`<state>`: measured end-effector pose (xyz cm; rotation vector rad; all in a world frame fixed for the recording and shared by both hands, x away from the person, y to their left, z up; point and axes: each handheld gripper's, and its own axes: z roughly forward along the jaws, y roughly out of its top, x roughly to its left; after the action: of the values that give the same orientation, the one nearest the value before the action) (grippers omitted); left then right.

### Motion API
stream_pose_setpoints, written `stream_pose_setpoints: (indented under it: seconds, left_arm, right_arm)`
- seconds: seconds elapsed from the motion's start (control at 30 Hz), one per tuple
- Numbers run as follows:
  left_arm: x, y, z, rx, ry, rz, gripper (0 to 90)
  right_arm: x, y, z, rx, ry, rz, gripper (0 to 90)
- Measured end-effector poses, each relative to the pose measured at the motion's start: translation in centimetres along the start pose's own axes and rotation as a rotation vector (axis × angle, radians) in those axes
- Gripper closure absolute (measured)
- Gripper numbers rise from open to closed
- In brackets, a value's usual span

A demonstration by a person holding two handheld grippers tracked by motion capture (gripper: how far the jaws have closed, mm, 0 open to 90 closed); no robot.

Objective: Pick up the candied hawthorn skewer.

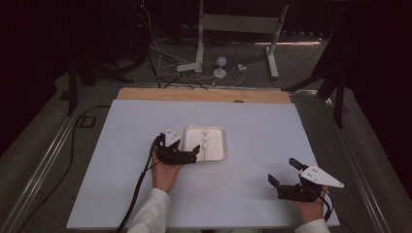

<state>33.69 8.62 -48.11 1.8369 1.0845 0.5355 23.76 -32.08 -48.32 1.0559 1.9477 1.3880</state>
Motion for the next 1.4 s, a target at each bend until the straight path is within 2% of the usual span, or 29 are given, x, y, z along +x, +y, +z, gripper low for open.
stream_pose_setpoints:
  seconds: [0.17,0.43,0.57,0.63,0.67,0.7,0.73,0.77,0.83,0.87,0.93,0.97,1.0,1.03,1.07,1.1,1.13,1.17,1.23,1.27,1.33,1.4]
  left_arm:
    - [-0.7,-0.3,1.0,0.024,-0.005,0.006,0.6]
    - [-2.4,-0.9,2.7,0.089,-0.023,0.021,0.6]
    - [-3.3,-1.1,3.4,0.136,0.003,0.028,0.7]
    - [-3.5,-1.1,3.8,0.164,0.022,0.031,6.3]
    - [-3.6,-1.2,4.2,0.199,0.044,0.033,9.2]
    - [-3.6,-1.2,4.2,0.199,0.044,0.033,14.0]
    - [-3.5,-1.2,4.3,0.204,0.039,0.026,14.0]
    - [-3.4,-1.2,4.4,0.208,0.03,0.027,23.5]
    - [-3.4,-1.3,4.7,0.227,0.032,0.049,32.6]
    - [-3.3,-1.4,4.7,0.238,0.03,0.051,32.6]
    - [-3.2,-1.5,4.8,0.261,0.015,0.054,45.6]
    - [-3.2,-1.6,4.9,0.275,0.015,0.063,56.2]
    - [-3.2,-1.6,4.9,0.292,0.018,0.068,56.2]
    - [-3.1,-1.7,4.9,0.294,0.018,0.06,62.5]
    - [-3.1,-1.6,4.9,0.298,0.028,0.064,62.5]
    - [-3.1,-1.5,4.9,0.307,0.035,0.058,68.5]
    - [-3.0,-1.4,4.8,0.316,0.037,0.047,68.5]
    - [-2.9,-1.3,4.8,0.327,0.042,0.043,75.0]
    - [-2.6,-1.1,4.8,0.346,0.045,0.022,80.4]
    - [-2.5,-1.0,4.8,0.353,0.045,0.01,80.4]
    - [-2.2,-0.9,4.9,0.363,0.044,-0.003,88.3]
    - [-1.9,-0.8,4.8,0.366,0.029,-0.021,88.9]
  right_arm:
    - [-0.1,0.0,-0.1,-0.002,-0.005,0.002,0.0]
    - [-0.1,0.0,-0.1,-0.001,-0.005,0.002,0.0]
    - [-0.1,0.0,-0.1,-0.001,-0.004,0.003,0.0]
    - [-0.1,0.0,-0.1,0.0,-0.004,0.002,0.0]
    - [-0.1,0.0,-0.1,0.0,-0.004,0.001,0.0]
    - [-0.1,0.0,-0.1,0.0,-0.004,0.002,0.0]
    - [-0.1,0.0,-0.1,0.0,-0.004,0.002,0.0]
    - [-0.1,0.0,-0.1,0.002,-0.004,0.002,0.0]
    - [-0.1,0.0,-0.1,0.003,-0.004,0.002,0.0]
    - [-0.1,0.0,-0.1,0.003,-0.004,0.002,0.0]
    - [-0.1,0.0,-0.1,0.002,-0.004,0.002,0.0]
    - [-0.1,0.0,-0.1,0.001,-0.003,0.003,0.0]
    - [-0.1,0.0,-0.1,0.001,-0.003,0.003,0.0]
    - [-0.1,0.0,0.0,0.002,-0.003,0.002,0.0]
    - [-0.1,0.0,0.0,0.002,-0.003,0.002,0.0]
    - [-0.1,0.0,0.0,0.004,-0.003,0.002,0.0]
    - [-0.1,0.0,0.0,0.004,-0.003,0.002,0.0]
    - [-0.1,0.0,0.0,0.004,-0.002,0.002,0.0]
    - [0.0,0.0,0.0,0.006,0.002,0.004,0.0]
    - [0.0,0.0,0.0,0.006,0.002,0.004,0.0]
    - [0.0,0.0,0.0,0.007,0.004,0.002,0.0]
    - [0.0,0.0,0.0,0.007,0.005,0.003,0.0]
